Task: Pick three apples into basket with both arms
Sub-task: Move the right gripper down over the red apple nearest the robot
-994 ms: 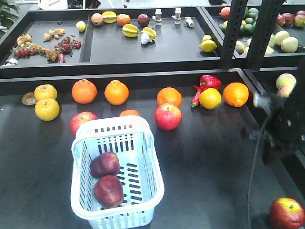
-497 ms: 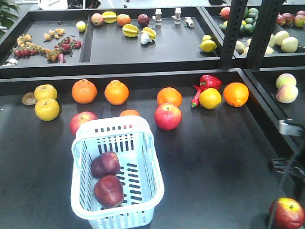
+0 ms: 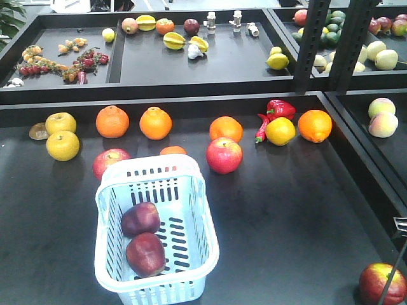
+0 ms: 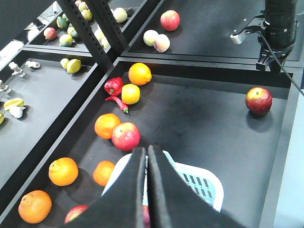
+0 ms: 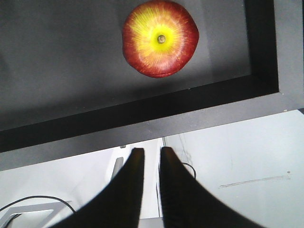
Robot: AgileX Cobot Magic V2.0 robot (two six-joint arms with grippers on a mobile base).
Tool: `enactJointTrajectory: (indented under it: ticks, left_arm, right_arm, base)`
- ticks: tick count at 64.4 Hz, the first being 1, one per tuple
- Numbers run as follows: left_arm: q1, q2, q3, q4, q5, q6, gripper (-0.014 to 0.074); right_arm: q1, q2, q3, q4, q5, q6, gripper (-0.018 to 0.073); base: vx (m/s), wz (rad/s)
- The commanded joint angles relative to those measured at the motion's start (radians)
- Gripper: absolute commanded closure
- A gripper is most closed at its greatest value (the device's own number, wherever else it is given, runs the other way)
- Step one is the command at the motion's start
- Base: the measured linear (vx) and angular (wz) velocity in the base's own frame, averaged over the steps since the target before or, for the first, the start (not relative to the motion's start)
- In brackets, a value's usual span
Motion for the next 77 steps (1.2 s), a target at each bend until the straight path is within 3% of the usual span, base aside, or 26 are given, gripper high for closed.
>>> enactJointTrajectory:
  ticks: [1,18,36,77]
  left_arm:
    - [-0.006,-0.005,-0.024,-0.02,-0.053,-0.004,0.0603]
    - [-0.006,-0.005,-0.024,-0.02,-0.053,-0.004,0.0603]
    - [-0.006,-0.005,-0.024,-0.02,-0.053,-0.004,0.0603]
    - [-0.006,-0.005,-0.024,-0.02,-0.053,-0.004,0.0603]
  right_arm:
    - [-0.006,-0.028,-0.02,-0.002,0.04,-0.01,0.0341]
    - [-0.006,-0.028,-0.02,-0.002,-0.026,0.01,-0.0167]
    - [-0.006,-0.002,-0.02,0.043,-0.144,0.051,-0.0146]
    - [-0.006,0.24,-0.02,0.024,-0.277,0.064,-0.0109]
  base:
    - [0.0,0.0]
    - [0.0,0.0]
    - [0.0,0.0]
    - [0.0,0.0]
